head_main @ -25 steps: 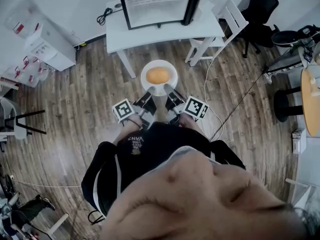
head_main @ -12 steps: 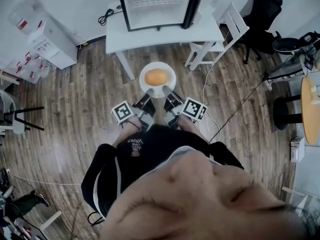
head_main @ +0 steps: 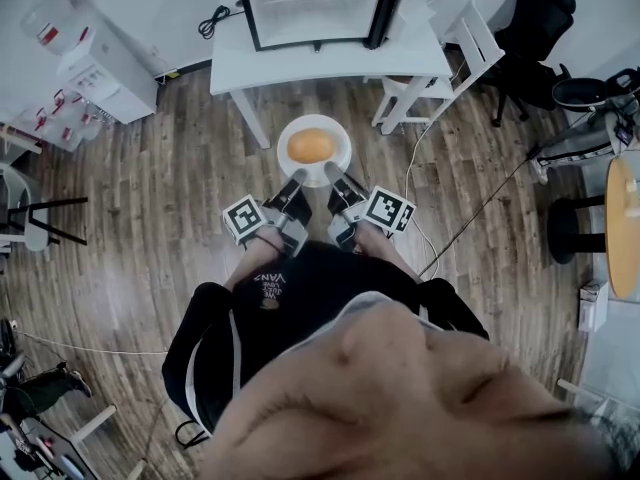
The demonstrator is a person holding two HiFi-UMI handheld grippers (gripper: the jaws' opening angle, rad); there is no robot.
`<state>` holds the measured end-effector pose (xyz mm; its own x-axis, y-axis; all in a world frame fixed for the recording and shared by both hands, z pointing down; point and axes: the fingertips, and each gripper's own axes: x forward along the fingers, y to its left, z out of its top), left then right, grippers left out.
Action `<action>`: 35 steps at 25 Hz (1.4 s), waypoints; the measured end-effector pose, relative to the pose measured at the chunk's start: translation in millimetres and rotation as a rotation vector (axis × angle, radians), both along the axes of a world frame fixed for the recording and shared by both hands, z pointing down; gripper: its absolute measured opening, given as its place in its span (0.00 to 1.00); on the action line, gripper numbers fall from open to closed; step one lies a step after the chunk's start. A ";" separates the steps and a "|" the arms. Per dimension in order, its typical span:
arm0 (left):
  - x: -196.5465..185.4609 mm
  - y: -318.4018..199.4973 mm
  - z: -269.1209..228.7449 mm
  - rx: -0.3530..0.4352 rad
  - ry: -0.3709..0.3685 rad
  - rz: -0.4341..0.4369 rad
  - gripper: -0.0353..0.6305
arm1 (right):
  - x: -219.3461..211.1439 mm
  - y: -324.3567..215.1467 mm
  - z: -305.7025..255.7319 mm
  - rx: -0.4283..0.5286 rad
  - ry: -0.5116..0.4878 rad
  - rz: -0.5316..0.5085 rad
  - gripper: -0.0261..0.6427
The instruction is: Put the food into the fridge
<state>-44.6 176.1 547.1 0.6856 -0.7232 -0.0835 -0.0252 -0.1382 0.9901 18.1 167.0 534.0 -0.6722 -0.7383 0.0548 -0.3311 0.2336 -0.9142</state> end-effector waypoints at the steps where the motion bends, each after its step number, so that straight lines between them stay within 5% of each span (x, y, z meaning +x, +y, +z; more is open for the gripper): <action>1: 0.2 0.1 0.4 -0.002 0.003 -0.004 0.09 | -0.1 -0.1 0.7 -0.002 -0.001 -0.002 0.08; 11: -6.0 -25.5 -1.8 0.005 0.011 -0.021 0.09 | -7.0 -26.3 -0.2 -0.003 0.000 -0.018 0.08; 35: -18.5 -133.1 -7.4 0.008 0.008 0.092 0.09 | -18.3 -127.6 -5.5 -0.010 -0.001 0.083 0.08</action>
